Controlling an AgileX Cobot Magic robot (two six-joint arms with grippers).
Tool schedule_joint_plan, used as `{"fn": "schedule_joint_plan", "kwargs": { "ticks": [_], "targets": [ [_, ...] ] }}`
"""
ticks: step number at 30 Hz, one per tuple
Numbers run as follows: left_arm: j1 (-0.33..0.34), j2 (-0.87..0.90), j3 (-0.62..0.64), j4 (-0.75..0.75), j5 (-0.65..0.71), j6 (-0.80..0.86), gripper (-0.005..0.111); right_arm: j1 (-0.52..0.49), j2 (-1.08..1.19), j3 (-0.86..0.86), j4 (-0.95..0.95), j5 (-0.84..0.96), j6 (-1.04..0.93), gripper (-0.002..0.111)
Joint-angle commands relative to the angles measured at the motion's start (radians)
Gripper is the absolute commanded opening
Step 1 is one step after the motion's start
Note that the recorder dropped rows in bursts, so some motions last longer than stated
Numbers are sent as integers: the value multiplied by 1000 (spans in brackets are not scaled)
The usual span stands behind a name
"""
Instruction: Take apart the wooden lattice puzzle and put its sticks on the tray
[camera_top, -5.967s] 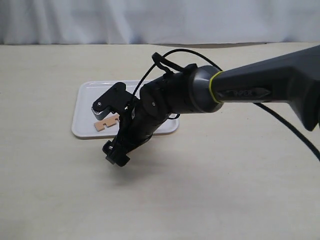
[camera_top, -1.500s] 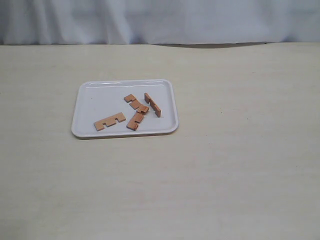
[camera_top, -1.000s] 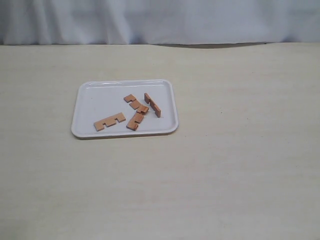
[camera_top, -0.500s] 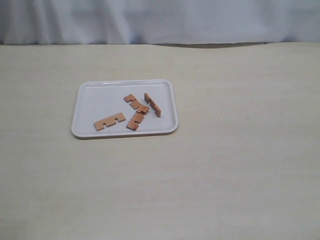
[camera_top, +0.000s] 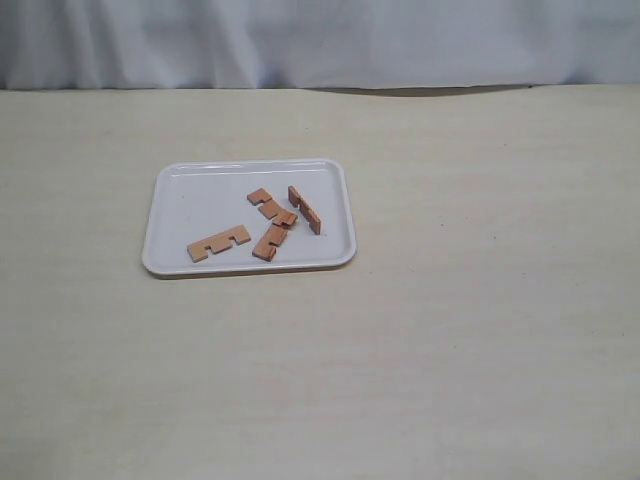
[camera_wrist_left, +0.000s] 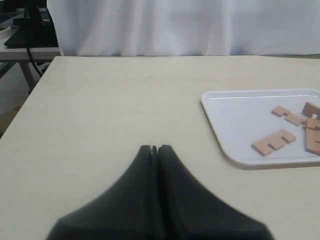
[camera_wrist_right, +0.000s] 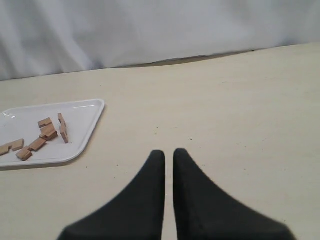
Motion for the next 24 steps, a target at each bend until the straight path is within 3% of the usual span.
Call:
{"fn": "schedule_joint_plan", "kwargs": {
  "ticks": [1,24],
  "targets": [
    [-7,-3,3,0,-7,2,0,0,-4,1,-5,13,-31,6],
    [-7,-3,3,0,-7,2,0,0,-4,1,-5,33,-31,6]
  ]
}}
